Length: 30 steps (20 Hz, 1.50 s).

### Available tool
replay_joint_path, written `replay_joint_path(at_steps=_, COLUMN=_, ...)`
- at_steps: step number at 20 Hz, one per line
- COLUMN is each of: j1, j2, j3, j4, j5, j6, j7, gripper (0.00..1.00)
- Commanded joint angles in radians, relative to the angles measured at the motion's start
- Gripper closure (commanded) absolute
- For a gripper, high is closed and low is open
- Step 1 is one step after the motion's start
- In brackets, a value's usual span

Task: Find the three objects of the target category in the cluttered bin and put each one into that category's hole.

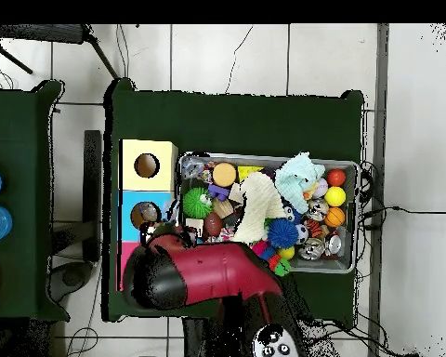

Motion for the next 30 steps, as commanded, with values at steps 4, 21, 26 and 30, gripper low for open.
replay_joint_path(at_steps=4, j1=0.129, j2=-0.023, j3=-0.085, j4=0.076, j5=0.097, j6=0.102, j7=0.224, gripper=1.00)
replay_joint_path(at_steps=21, j1=0.244, j2=0.135, j3=-0.301, j4=-0.074, j5=0.023, j6=-0.044, j7=0.165, gripper=1.00)
replay_joint_path(at_steps=26, j1=0.260, j2=0.147, j3=-0.304, j4=-0.094, j5=0.060, j6=-0.041, j7=0.167, gripper=1.00)
replay_joint_path(at_steps=30, j1=0.282, j2=0.149, j3=-0.302, j4=-0.106, j5=0.091, j6=-0.017, j7=0.186, gripper=1.00)
